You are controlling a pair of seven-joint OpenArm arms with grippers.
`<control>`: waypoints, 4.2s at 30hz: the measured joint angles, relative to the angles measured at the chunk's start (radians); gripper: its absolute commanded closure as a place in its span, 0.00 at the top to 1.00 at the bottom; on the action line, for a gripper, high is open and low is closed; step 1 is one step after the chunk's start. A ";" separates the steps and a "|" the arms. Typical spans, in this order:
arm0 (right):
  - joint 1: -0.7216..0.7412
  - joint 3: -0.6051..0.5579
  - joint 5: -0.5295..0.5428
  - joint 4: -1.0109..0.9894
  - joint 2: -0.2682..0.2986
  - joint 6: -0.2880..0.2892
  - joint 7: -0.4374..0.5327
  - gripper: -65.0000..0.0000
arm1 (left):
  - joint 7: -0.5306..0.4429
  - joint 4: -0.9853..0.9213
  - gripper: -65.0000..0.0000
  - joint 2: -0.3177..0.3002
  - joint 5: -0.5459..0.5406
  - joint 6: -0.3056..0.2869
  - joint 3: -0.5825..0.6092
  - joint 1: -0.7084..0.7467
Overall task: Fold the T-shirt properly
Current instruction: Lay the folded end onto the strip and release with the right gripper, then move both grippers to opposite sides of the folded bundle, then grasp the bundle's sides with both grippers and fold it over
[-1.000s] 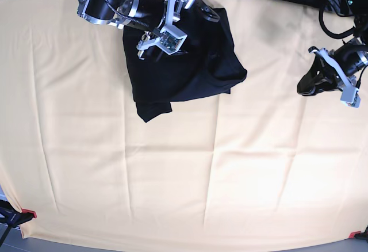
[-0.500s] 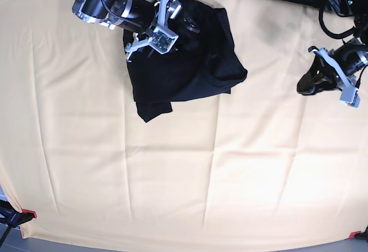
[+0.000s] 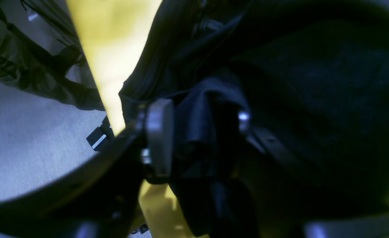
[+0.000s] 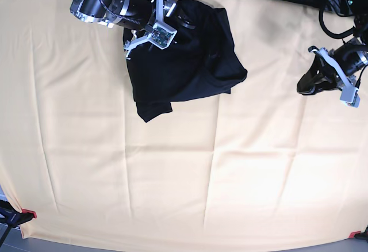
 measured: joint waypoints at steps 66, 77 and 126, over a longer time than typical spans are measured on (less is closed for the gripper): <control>0.257 -0.053 -0.109 -0.035 0.053 -0.005 0.124 0.00 | 0.182 0.043 0.00 -0.112 -0.302 -0.141 0.256 0.003; 0.406 -0.045 -0.094 -0.188 0.214 -0.035 0.160 0.00 | 0.110 0.127 0.00 -0.114 -0.090 -0.143 0.588 -0.006; 0.593 -0.046 0.623 -0.602 0.325 -0.001 -0.240 0.00 | -0.607 -0.484 0.00 -0.080 0.510 -0.172 1.403 -0.686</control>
